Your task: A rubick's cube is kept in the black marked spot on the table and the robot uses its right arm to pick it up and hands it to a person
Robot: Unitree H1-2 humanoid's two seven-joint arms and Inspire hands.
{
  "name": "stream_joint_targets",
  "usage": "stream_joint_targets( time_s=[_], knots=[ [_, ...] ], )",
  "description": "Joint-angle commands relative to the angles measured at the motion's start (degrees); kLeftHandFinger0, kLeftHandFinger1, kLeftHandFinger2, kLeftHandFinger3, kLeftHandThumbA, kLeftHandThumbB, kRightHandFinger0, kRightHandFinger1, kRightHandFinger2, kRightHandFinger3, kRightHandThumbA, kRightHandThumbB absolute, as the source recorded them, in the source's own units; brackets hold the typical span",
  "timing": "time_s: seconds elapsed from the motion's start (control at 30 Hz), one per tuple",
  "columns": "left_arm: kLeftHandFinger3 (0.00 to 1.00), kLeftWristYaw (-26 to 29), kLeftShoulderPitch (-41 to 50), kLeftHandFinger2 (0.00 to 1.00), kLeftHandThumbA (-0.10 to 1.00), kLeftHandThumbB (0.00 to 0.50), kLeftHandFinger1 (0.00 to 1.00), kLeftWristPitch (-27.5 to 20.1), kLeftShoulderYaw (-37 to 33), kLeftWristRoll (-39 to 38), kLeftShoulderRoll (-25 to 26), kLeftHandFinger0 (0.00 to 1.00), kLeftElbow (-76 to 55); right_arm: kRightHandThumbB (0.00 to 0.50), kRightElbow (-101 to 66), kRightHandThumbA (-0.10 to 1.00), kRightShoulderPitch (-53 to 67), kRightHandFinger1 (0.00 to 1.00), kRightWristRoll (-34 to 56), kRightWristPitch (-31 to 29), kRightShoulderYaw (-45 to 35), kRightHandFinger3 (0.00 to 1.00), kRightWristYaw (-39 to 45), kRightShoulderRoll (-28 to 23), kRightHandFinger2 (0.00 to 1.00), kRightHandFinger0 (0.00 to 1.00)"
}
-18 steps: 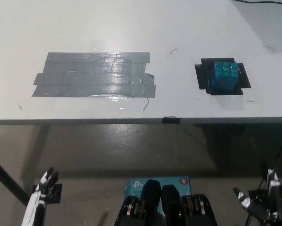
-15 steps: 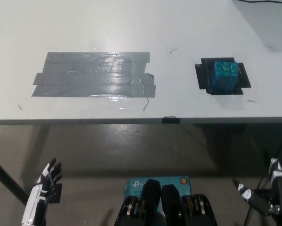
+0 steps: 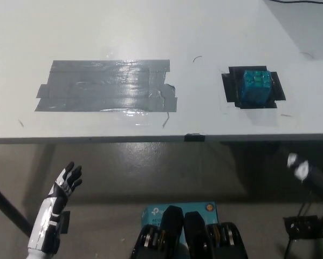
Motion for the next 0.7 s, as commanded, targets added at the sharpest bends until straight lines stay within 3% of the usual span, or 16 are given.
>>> stream_joint_targets(
  time_s=[0.0, 0.27, 0.5, 0.67],
  knots=[
    [1.0, -1.1, -0.1, 1.0, 1.0, 0.187, 1.0, -0.9, -0.4, -1.2, -0.1, 1.0, -1.3, 0.38, -0.7, 0.94, -7.9, 1.0, -4.3, 11.2, -0.6, 1.0, 2.3, -0.1, 1.0, 1.0],
    [1.0, -1.6, -0.1, 1.0, 1.0, 0.184, 1.0, -1.4, -0.8, -1.6, -0.4, 1.0, -1.1, 0.408, 15.5, 0.94, -21.1, 1.0, -4.7, 20.0, -0.4, 1.0, 3.8, -2.4, 1.0, 1.0],
    [1.0, -1.4, 0.2, 1.0, 1.0, 0.194, 1.0, -1.1, -1.0, -1.2, -0.7, 1.0, -1.5, 0.393, 36.0, 0.85, -31.4, 1.0, -2.7, 19.7, -0.3, 1.0, 1.8, -2.1, 1.0, 1.0],
    [1.0, -1.5, -0.2, 1.0, 1.0, 0.187, 1.0, -1.0, -1.1, -1.2, -0.8, 1.0, -1.4, 0.414, 50.6, 0.88, -37.3, 1.0, -2.5, 17.0, -0.2, 1.0, -0.4, -2.2, 1.0, 1.0]
  ],
)
